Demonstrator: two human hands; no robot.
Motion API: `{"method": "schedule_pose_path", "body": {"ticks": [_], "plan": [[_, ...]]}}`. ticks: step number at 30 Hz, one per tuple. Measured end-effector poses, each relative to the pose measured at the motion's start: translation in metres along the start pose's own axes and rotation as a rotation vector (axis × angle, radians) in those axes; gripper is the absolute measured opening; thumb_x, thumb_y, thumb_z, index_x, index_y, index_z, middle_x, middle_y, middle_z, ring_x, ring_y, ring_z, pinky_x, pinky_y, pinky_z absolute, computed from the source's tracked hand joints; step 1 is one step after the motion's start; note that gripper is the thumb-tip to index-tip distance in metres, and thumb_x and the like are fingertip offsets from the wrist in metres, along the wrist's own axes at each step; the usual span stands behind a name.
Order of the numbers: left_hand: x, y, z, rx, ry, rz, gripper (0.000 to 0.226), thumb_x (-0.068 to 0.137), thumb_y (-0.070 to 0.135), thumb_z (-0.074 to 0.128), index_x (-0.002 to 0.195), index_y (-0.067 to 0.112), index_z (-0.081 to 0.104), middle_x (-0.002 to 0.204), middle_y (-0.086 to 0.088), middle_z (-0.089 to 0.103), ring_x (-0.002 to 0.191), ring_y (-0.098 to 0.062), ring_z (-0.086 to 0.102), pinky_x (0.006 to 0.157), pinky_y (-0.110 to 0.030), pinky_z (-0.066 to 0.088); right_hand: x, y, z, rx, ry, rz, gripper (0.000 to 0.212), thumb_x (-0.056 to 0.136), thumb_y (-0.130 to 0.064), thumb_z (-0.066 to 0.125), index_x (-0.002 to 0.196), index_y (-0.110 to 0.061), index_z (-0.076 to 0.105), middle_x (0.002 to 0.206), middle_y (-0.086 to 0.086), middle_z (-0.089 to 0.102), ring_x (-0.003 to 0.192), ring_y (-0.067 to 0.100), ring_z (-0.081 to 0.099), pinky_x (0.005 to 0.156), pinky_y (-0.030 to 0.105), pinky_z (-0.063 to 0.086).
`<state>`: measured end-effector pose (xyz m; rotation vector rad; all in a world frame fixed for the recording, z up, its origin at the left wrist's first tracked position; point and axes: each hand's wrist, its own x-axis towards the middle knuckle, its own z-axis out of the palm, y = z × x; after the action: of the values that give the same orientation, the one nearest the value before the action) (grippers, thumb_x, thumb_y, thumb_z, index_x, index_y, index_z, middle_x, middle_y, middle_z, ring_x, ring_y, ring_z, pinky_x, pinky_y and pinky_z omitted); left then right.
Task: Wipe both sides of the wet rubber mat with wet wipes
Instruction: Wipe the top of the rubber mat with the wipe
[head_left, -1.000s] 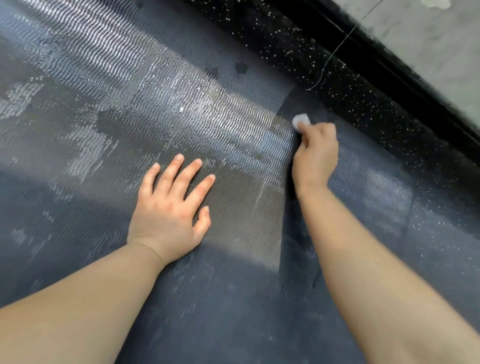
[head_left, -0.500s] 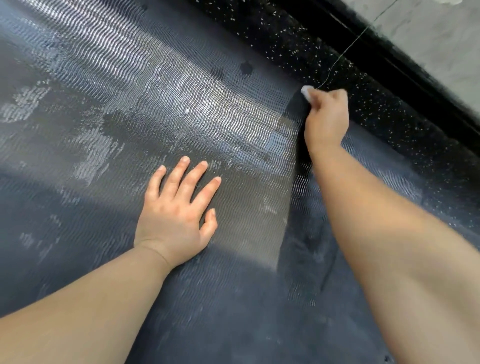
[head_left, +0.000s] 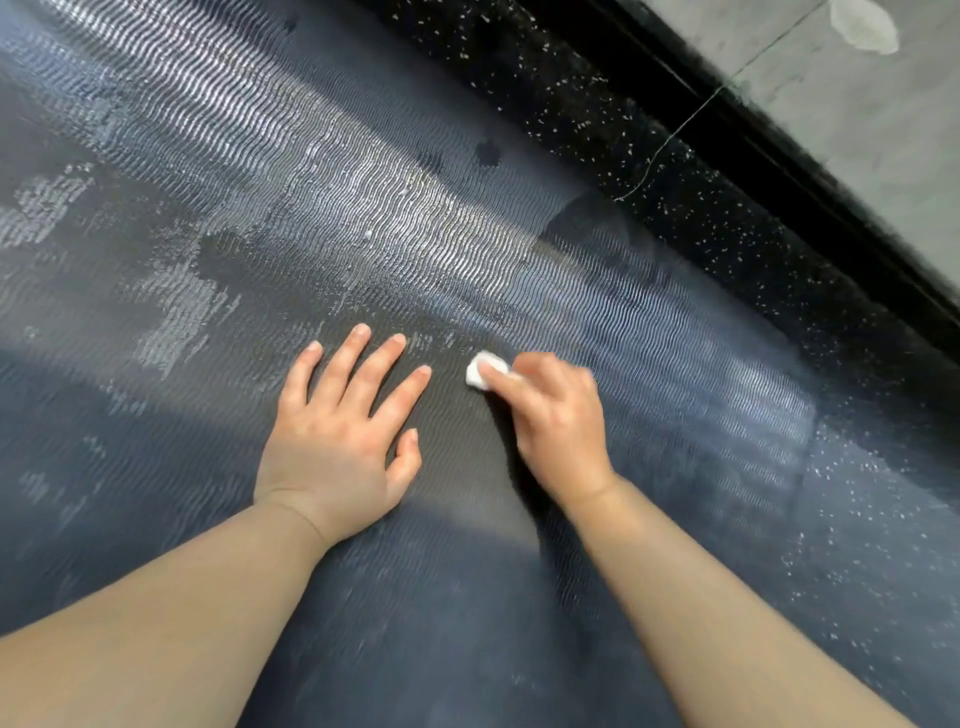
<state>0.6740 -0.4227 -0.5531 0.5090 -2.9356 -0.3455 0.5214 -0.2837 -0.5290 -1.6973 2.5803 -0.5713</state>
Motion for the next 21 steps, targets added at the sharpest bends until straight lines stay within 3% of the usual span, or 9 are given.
{"method": "schedule_pose_path", "body": {"ticks": [2, 5, 7, 9, 10, 13, 18, 21], "plan": [[0.000, -0.001, 0.000, 0.002, -0.006, 0.000, 0.048, 0.082, 0.033, 0.044, 0.122, 0.016, 0.064, 0.136, -0.012, 0.053, 0.129, -0.035, 0.045, 0.104, -0.056, 0.032, 0.045, 0.032, -0.001, 0.010, 0.060, 0.180, 0.010, 0.083, -0.016, 0.069, 0.089, -0.010, 0.073, 0.075, 0.008, 0.060, 0.065, 0.025, 0.057, 0.057, 0.035, 0.046], [0.000, -0.001, 0.001, 0.011, -0.008, 0.004, 0.048, 0.082, 0.034, 0.045, 0.123, 0.017, 0.064, 0.136, -0.012, 0.053, 0.129, -0.035, 0.045, 0.104, -0.055, 0.031, 0.115, 0.078, 0.004, -0.048, 0.167, 0.608, 0.031, 0.082, -0.045, 0.063, 0.073, -0.017, 0.052, 0.068, -0.011, 0.048, 0.071, 0.013, 0.050, 0.063, 0.030, 0.034], [0.000, -0.001, 0.000, 0.011, -0.002, 0.003, 0.048, 0.082, 0.034, 0.045, 0.123, 0.017, 0.064, 0.136, -0.012, 0.053, 0.129, -0.035, 0.045, 0.103, -0.056, 0.032, 0.140, 0.094, 0.006, -0.081, 0.193, 0.795, 0.029, 0.083, -0.041, 0.062, 0.071, -0.019, 0.046, 0.066, -0.013, 0.046, 0.068, 0.006, 0.048, 0.061, 0.024, 0.029], [0.000, 0.000, 0.000, 0.014, -0.002, 0.003, 0.048, 0.082, 0.034, 0.045, 0.123, 0.017, 0.064, 0.136, -0.012, 0.053, 0.129, -0.035, 0.046, 0.103, -0.056, 0.033, 0.143, 0.087, 0.012, -0.141, 0.220, 0.808, 0.020, 0.086, -0.031, 0.059, 0.072, -0.019, 0.049, 0.073, -0.009, 0.052, 0.074, 0.012, 0.052, 0.065, 0.027, 0.035], [0.000, 0.000, 0.000, 0.013, -0.003, 0.003, 0.048, 0.082, 0.034, 0.045, 0.123, 0.017, 0.064, 0.136, -0.012, 0.053, 0.129, -0.036, 0.046, 0.103, -0.056, 0.033, 0.134, 0.076, 0.014, -0.114, 0.199, 0.775, 0.010, 0.088, -0.024, 0.056, 0.081, -0.018, 0.058, 0.082, -0.002, 0.056, 0.082, 0.017, 0.053, 0.071, 0.029, 0.038], [0.001, 0.001, -0.001, 0.006, -0.004, -0.003, 0.049, 0.082, 0.034, 0.044, 0.123, 0.016, 0.064, 0.136, -0.012, 0.053, 0.129, -0.036, 0.045, 0.104, -0.056, 0.032, 0.083, 0.028, 0.018, -0.090, 0.165, 0.530, 0.026, 0.086, -0.007, 0.056, 0.106, -0.017, 0.069, 0.094, 0.014, 0.058, 0.084, 0.031, 0.054, 0.071, 0.036, 0.039], [0.001, 0.000, 0.000, -0.003, 0.005, -0.008, 0.049, 0.081, 0.034, 0.045, 0.122, 0.016, 0.064, 0.136, -0.012, 0.053, 0.128, -0.036, 0.046, 0.104, -0.056, 0.031, -0.028, -0.047, 0.016, 0.006, 0.038, 0.300, 0.032, 0.084, -0.010, 0.051, 0.109, -0.020, 0.067, 0.086, 0.005, 0.063, 0.069, 0.027, 0.057, 0.064, 0.035, 0.042], [0.000, 0.000, 0.000, -0.002, 0.006, -0.002, 0.048, 0.082, 0.034, 0.045, 0.123, 0.016, 0.064, 0.136, -0.012, 0.053, 0.129, -0.036, 0.045, 0.104, -0.056, 0.031, -0.039, -0.038, 0.010, 0.019, -0.014, 0.095, 0.027, 0.089, -0.012, 0.053, 0.112, -0.025, 0.056, 0.086, 0.003, 0.065, 0.069, 0.024, 0.057, 0.063, 0.033, 0.039]]}}
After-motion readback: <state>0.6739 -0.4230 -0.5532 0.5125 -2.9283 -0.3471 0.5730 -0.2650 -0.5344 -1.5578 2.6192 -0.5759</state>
